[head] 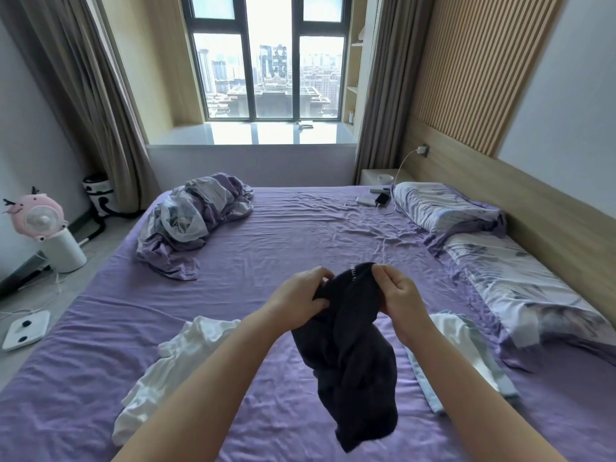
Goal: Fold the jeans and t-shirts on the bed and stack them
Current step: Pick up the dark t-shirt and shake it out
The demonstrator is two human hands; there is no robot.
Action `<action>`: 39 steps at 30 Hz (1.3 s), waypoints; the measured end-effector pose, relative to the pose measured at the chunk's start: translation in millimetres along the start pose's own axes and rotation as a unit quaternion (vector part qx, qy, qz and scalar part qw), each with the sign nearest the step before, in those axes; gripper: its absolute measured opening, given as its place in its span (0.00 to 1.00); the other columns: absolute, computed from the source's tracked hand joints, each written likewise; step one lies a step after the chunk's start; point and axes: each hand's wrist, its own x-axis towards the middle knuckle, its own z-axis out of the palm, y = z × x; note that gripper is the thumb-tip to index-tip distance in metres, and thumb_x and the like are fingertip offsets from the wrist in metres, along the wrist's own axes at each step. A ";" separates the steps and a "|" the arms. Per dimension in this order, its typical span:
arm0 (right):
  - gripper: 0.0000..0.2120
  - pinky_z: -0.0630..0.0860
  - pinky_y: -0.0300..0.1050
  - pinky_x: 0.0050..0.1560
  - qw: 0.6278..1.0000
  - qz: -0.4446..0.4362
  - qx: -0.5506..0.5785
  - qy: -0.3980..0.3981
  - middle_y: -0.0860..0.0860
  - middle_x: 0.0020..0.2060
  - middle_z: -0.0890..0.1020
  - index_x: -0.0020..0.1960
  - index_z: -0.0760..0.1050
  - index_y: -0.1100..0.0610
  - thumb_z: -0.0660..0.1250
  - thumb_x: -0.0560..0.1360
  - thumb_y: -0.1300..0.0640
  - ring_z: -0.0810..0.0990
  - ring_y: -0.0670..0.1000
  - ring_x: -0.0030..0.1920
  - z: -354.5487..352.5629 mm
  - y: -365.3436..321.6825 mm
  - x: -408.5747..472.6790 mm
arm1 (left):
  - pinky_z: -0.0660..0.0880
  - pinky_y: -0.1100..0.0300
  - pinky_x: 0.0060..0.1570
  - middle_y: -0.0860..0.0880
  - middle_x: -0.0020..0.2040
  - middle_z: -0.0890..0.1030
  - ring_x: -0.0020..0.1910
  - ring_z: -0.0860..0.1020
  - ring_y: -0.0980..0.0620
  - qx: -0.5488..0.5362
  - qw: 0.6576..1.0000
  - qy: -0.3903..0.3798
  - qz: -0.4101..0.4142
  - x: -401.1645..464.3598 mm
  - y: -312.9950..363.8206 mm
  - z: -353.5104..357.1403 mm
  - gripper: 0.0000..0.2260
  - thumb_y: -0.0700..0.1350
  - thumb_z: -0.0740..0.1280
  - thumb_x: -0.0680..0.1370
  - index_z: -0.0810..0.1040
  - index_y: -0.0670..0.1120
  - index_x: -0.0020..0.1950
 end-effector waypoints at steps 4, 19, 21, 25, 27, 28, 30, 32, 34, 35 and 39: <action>0.08 0.78 0.46 0.37 0.987 -0.023 -0.149 0.053 0.54 0.35 0.80 0.44 0.78 0.57 0.62 0.78 0.58 0.79 0.50 0.36 -18.7 7.9 1.4 | 0.68 0.65 0.44 0.49 0.45 0.82 0.44 0.77 0.55 -0.043 0.997 0.064 -0.023 9.5 1.0 -4.9 0.07 0.39 0.69 0.73 0.82 0.45 0.51; 0.10 0.73 0.36 0.45 0.968 -0.110 -0.219 -0.055 0.44 0.36 0.82 0.42 0.79 0.47 0.66 0.76 0.61 0.79 0.44 0.39 -13.9 -5.1 -2.2 | 0.73 0.58 0.45 0.46 0.45 0.78 0.41 0.75 0.53 -0.117 0.981 -0.151 -0.014 4.5 6.7 -32.7 0.21 0.35 0.70 0.71 0.71 0.45 0.63; 0.10 0.74 0.38 0.47 0.960 -0.111 -0.249 -0.069 0.45 0.38 0.83 0.42 0.79 0.46 0.67 0.75 0.61 0.79 0.43 0.41 -14.3 -5.6 -1.6 | 0.73 0.63 0.42 0.46 0.42 0.78 0.38 0.75 0.54 -0.177 0.978 -0.108 -0.030 0.9 -2.0 -35.2 0.18 0.30 0.68 0.72 0.73 0.41 0.59; 0.16 0.73 0.34 0.55 0.943 -0.109 -0.273 -0.157 0.42 0.49 0.82 0.53 0.75 0.41 0.73 0.70 0.55 0.80 0.41 0.50 3.3 -10.2 -4.4 | 0.75 0.69 0.43 0.49 0.43 0.83 0.39 0.80 0.60 -0.273 0.957 -0.095 -0.020 -1.2 -2.7 -38.0 0.09 0.35 0.69 0.74 0.77 0.48 0.49; 0.16 0.73 0.31 0.49 0.931 -0.125 -0.303 -0.159 0.43 0.44 0.82 0.54 0.75 0.43 0.74 0.69 0.52 0.80 0.39 0.46 14.9 -11.4 -4.3 | 0.74 0.68 0.42 0.52 0.41 0.83 0.39 0.79 0.59 -0.268 0.960 -0.082 -0.005 0.7 3.8 -38.6 0.07 0.38 0.70 0.74 0.78 0.50 0.46; 0.12 0.72 0.32 0.46 0.929 -0.138 -0.314 -0.142 0.42 0.41 0.82 0.51 0.75 0.44 0.73 0.70 0.52 0.79 0.39 0.43 18.8 -12.7 -3.3 | 0.73 0.66 0.42 0.52 0.40 0.82 0.38 0.78 0.59 -0.245 0.968 -0.054 0.005 2.2 6.1 -39.0 0.06 0.39 0.70 0.74 0.78 0.51 0.44; 0.05 0.72 0.37 0.42 0.932 -0.148 -0.312 -0.106 0.45 0.37 0.81 0.46 0.77 0.48 0.72 0.71 0.53 0.78 0.42 0.39 20.0 -14.4 -0.5 | 0.72 0.62 0.43 0.52 0.41 0.80 0.39 0.76 0.57 -0.146 0.988 0.042 0.001 5.0 5.0 -39.3 0.06 0.45 0.72 0.73 0.76 0.53 0.41; 0.03 0.72 0.41 0.44 0.941 -0.137 -0.297 -0.091 0.45 0.37 0.82 0.44 0.78 0.49 0.71 0.72 0.53 0.79 0.44 0.39 17.0 -13.6 1.3 | 0.72 0.59 0.40 0.52 0.37 0.79 0.36 0.76 0.55 -0.097 0.986 0.123 -0.054 3.2 3.0 -37.8 0.07 0.50 0.72 0.73 0.76 0.51 0.39; 0.05 0.73 0.38 0.45 0.944 -0.138 -0.286 -0.089 0.42 0.38 0.83 0.44 0.79 0.45 0.70 0.72 0.55 0.80 0.42 0.41 16.6 -13.7 0.4 | 0.74 0.60 0.36 0.52 0.31 0.80 0.32 0.78 0.54 -0.196 0.970 0.080 -0.116 -2.4 5.0 -30.8 0.13 0.54 0.68 0.75 0.79 0.46 0.36; 0.08 0.73 0.35 0.45 0.945 -0.145 -0.278 -0.095 0.41 0.39 0.83 0.44 0.80 0.44 0.70 0.72 0.57 0.80 0.40 0.42 17.9 -14.0 -0.7 | 0.75 0.61 0.37 0.52 0.31 0.82 0.33 0.79 0.55 -0.255 0.955 0.032 -0.146 -5.7 9.9 -26.9 0.16 0.55 0.66 0.76 0.81 0.45 0.37; 0.14 0.75 0.33 0.46 0.955 -0.125 -0.229 -0.144 0.40 0.41 0.84 0.46 0.81 0.43 0.67 0.74 0.62 0.81 0.39 0.45 22.5 -13.5 -3.1 | 0.78 0.61 0.47 0.49 0.39 0.84 0.42 0.83 0.55 -0.380 0.910 -0.012 -0.168 -8.7 14.6 -17.6 0.13 0.52 0.69 0.75 0.82 0.42 0.44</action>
